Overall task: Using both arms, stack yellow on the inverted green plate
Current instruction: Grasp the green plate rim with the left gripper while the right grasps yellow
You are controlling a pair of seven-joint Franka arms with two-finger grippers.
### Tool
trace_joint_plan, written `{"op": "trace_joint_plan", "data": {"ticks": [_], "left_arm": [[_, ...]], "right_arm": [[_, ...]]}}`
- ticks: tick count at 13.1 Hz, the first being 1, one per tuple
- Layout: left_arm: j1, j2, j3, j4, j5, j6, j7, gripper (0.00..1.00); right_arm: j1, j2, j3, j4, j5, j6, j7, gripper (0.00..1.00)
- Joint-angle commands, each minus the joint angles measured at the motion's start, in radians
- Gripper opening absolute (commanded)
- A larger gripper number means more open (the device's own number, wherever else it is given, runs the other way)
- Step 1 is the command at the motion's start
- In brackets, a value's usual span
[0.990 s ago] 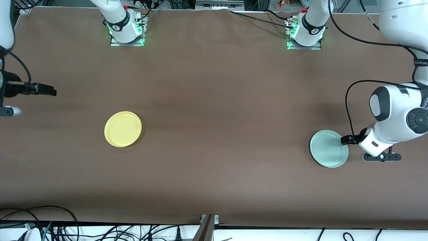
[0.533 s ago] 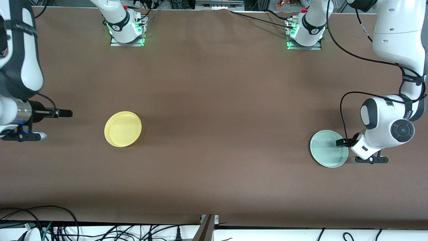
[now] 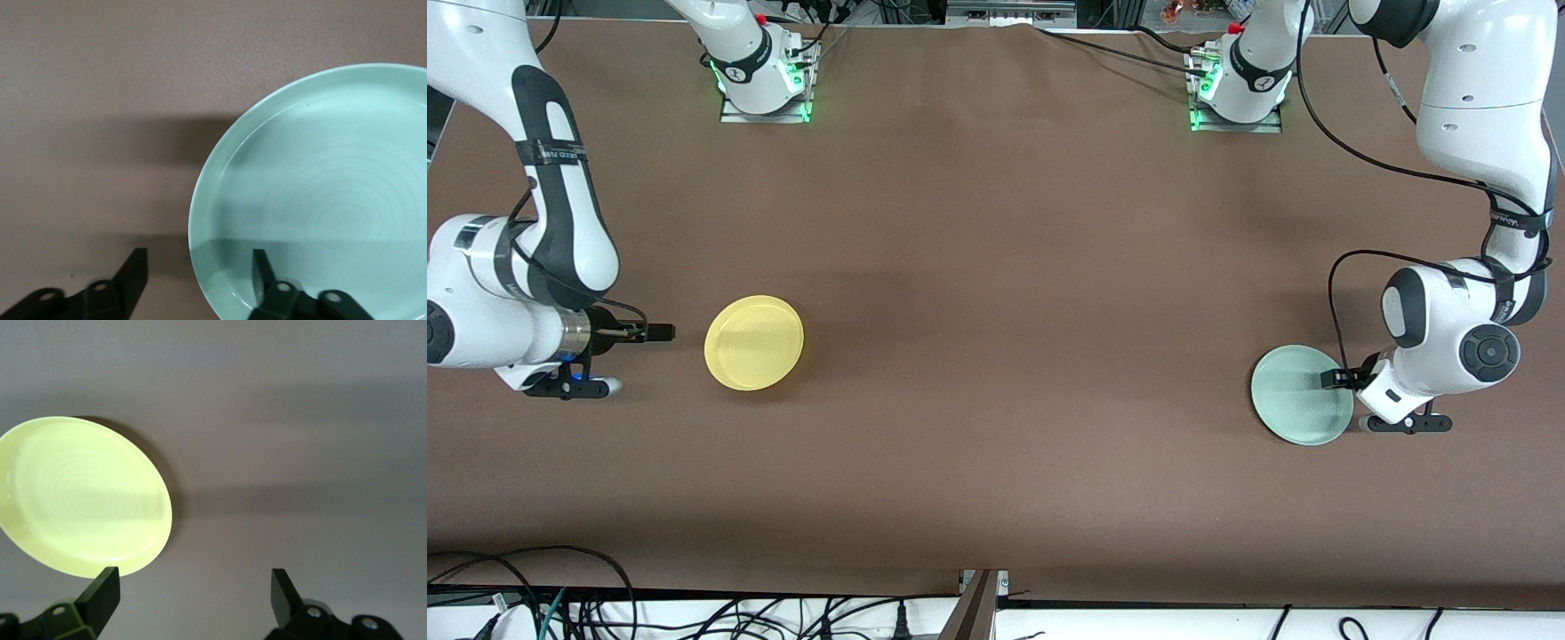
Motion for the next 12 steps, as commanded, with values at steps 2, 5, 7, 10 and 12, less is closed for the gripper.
{"op": "trace_joint_plan", "data": {"ticks": [2,5,7,10,12], "left_arm": [[0.011,0.007,-0.01,0.007,-0.025,-0.005,0.046,0.38],[0.013,0.008,-0.01,0.007,-0.025,-0.006,0.049,0.15],[0.016,0.008,-0.01,0.009,-0.025,-0.008,0.049,0.0],[0.004,0.002,-0.01,0.015,-0.025,-0.014,0.041,0.0],[-0.021,-0.027,-0.011,0.03,-0.016,-0.049,0.038,0.0]], "right_arm": [[-0.006,-0.035,0.007,-0.165,0.07,0.147,0.003,1.0],[-0.006,-0.039,0.009,-0.238,0.107,0.223,0.005,1.0],[-0.005,-0.036,0.009,-0.267,0.15,0.263,0.005,1.0],[-0.005,-0.027,0.009,-0.298,0.174,0.364,0.005,1.0],[-0.005,-0.009,0.01,-0.298,0.176,0.399,0.005,1.0]]}}
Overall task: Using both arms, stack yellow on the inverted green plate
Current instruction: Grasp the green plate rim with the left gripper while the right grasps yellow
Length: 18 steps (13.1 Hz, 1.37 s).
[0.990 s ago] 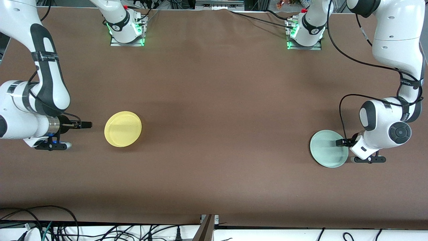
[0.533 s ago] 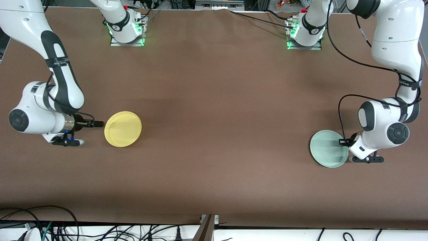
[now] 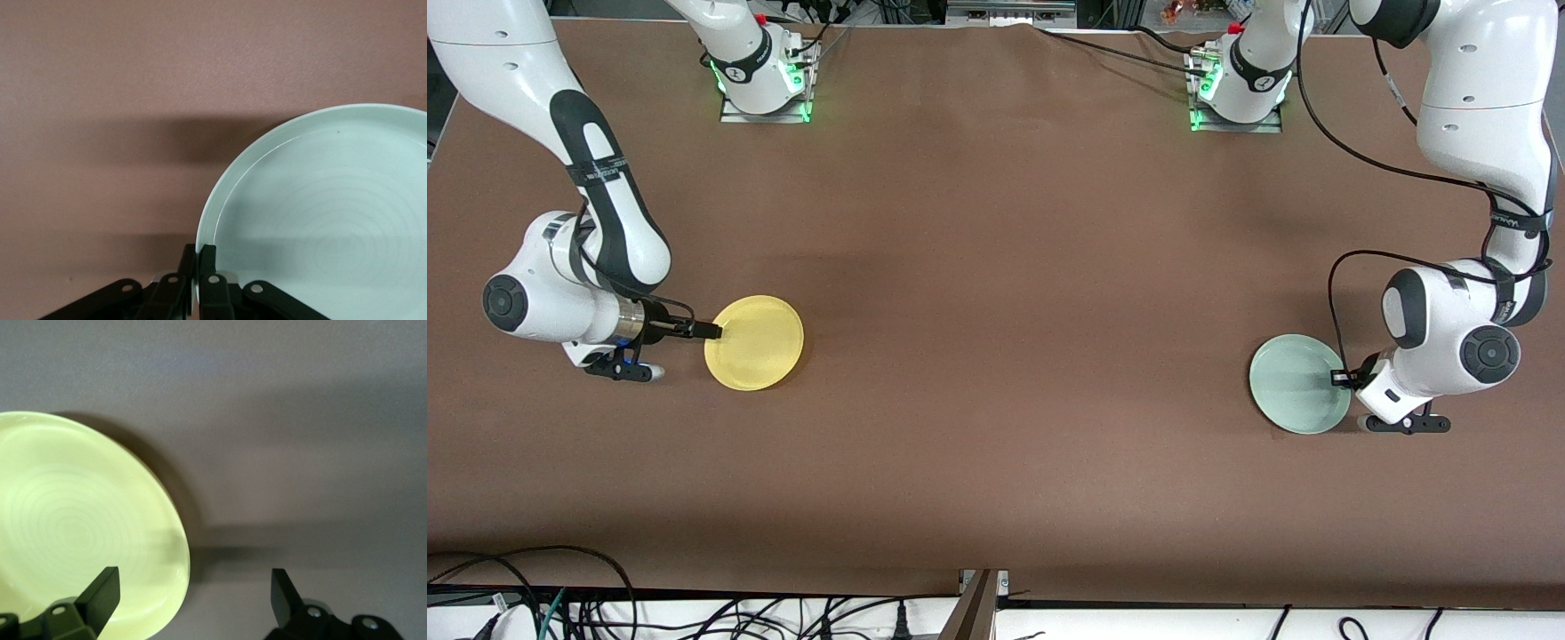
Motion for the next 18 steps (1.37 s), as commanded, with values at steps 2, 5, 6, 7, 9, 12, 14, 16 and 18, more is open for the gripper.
{"op": "trace_joint_plan", "data": {"ticks": [2,5,6,7,9,12,14,16,18], "left_arm": [[-0.059,-0.042,0.001,0.031,-0.007,-0.047,0.019,0.0],[-0.144,-0.071,0.002,0.124,0.051,-0.14,0.011,0.0],[-0.166,-0.068,0.001,0.196,0.099,-0.199,0.008,0.0],[-0.189,-0.067,0.001,0.239,0.126,-0.23,0.002,0.0],[-0.256,-0.068,0.005,0.291,0.215,-0.24,-0.001,0.0],[-0.345,-0.071,0.005,0.343,0.332,-0.24,-0.025,0.0],[-0.402,-0.071,0.004,0.357,0.373,-0.241,-0.034,0.0],[-0.468,-0.071,0.005,0.376,0.441,-0.241,-0.076,0.0],[-0.554,-0.071,0.005,0.38,0.588,-0.241,-0.172,0.0]], "right_arm": [[0.0,0.003,0.011,-0.025,0.031,0.075,0.004,1.0],[0.0,0.011,0.011,-0.028,0.054,0.079,-0.007,1.0],[0.0,0.017,0.011,-0.028,0.054,0.079,-0.01,1.0],[0.0,0.022,0.011,-0.028,0.056,0.081,-0.011,1.0],[0.0,0.025,0.011,-0.028,0.056,0.081,-0.011,1.0],[0.0,0.028,0.013,-0.028,0.057,0.078,-0.01,0.59],[0.0,0.025,0.023,-0.028,0.057,0.07,-0.01,0.25],[0.001,0.023,0.027,-0.028,0.057,0.066,-0.005,0.08],[0.0,0.023,0.031,-0.028,0.057,0.064,-0.01,0.0]]}}
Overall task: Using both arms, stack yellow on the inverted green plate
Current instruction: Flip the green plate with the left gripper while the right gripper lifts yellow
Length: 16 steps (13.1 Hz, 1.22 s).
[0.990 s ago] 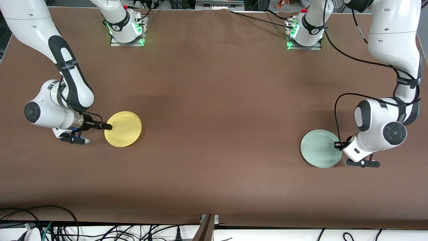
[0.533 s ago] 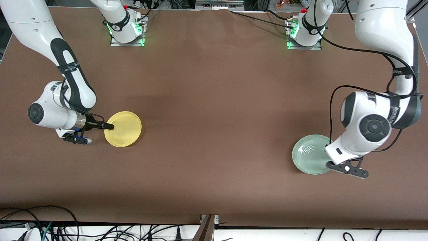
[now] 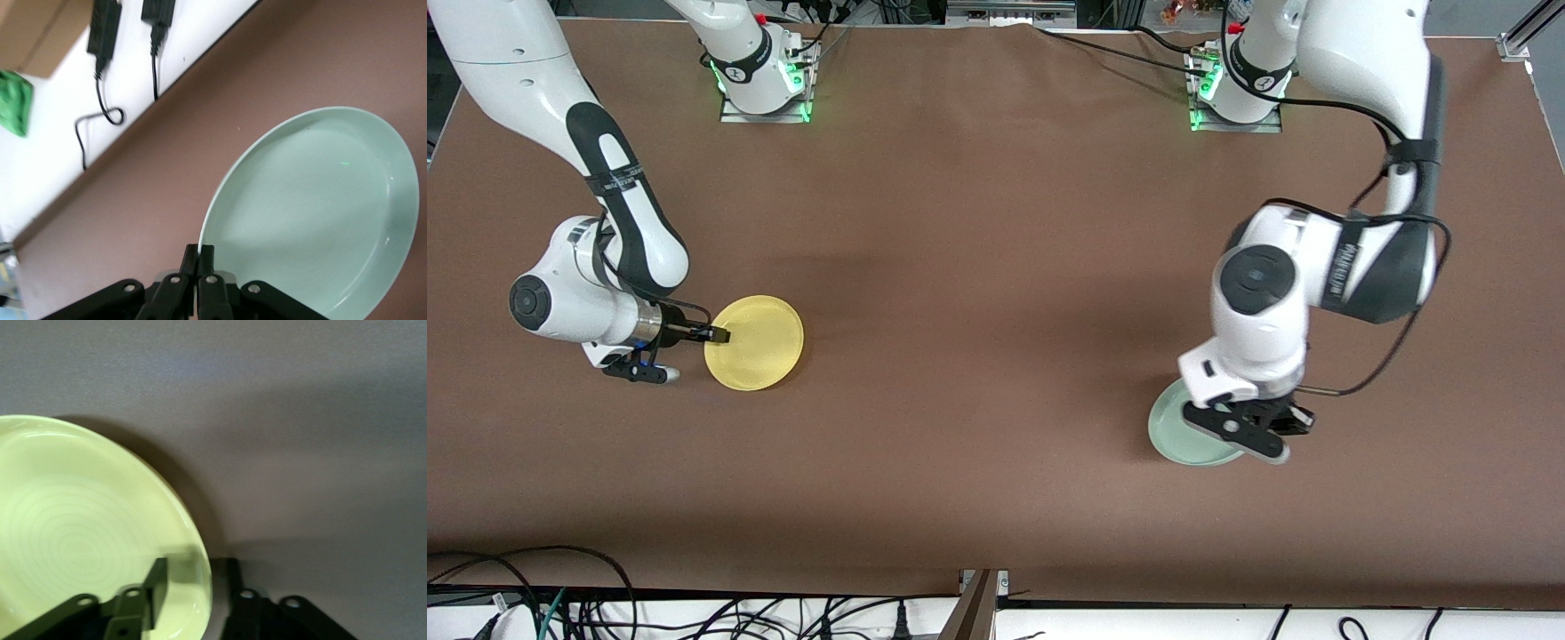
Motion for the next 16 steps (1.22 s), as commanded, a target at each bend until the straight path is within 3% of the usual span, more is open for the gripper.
{"op": "trace_joint_plan", "data": {"ticks": [1,5,9,16], "left_arm": [[-0.118,0.009,0.016,0.031,0.198,-0.044,-0.155,0.0],[-0.356,0.058,0.016,0.024,0.496,-0.278,-0.492,0.0],[-0.529,0.147,0.018,0.022,0.593,-0.445,-0.707,0.0],[-0.694,0.319,0.019,0.025,0.735,-0.608,-0.925,0.0]], "right_arm": [[-0.002,-0.01,0.006,-0.01,0.022,-0.008,-0.012,0.0],[-0.002,-0.01,0.012,-0.004,0.022,-0.011,-0.012,0.0],[-0.002,-0.017,0.031,0.025,0.02,-0.04,-0.015,0.0],[-0.009,-0.024,0.028,0.291,0.02,-0.388,-0.019,0.0]]}}
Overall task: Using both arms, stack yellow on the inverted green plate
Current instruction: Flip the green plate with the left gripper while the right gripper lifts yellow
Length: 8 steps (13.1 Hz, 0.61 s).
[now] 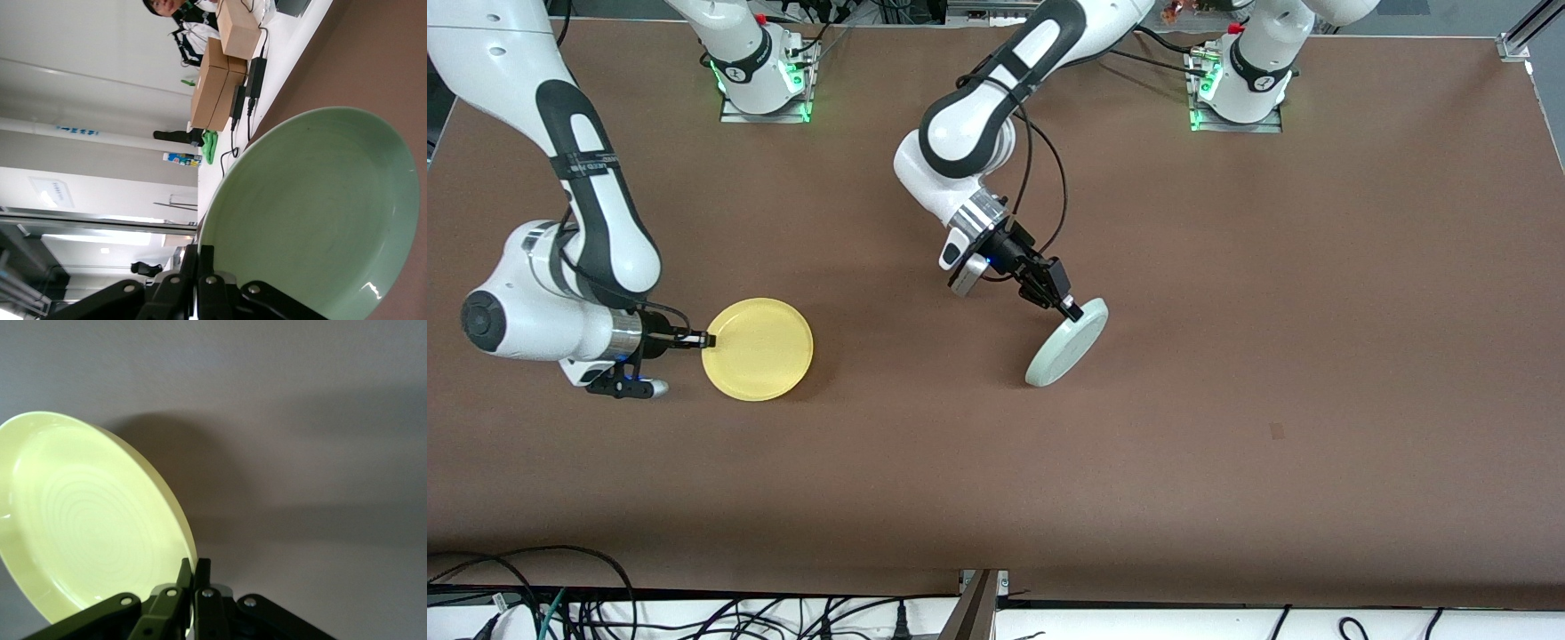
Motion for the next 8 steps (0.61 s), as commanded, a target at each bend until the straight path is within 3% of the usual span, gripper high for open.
{"op": "trace_joint_plan", "data": {"ticks": [1,5,8], "left_arm": [[-0.064,0.084,0.019,0.027,0.079,-0.075,-0.077,0.0],[-0.11,0.11,0.019,0.027,0.081,-0.081,-0.1,0.0],[-0.149,0.126,0.019,0.027,0.081,-0.081,-0.115,0.0]], "right_arm": [[-0.008,0.002,0.001,0.102,0.018,-0.133,-0.018,0.0],[-0.021,-0.001,-0.01,0.276,0.013,-0.363,-0.074,0.0],[-0.049,-0.003,-0.01,0.349,0.018,-0.467,-0.114,0.0]]}}
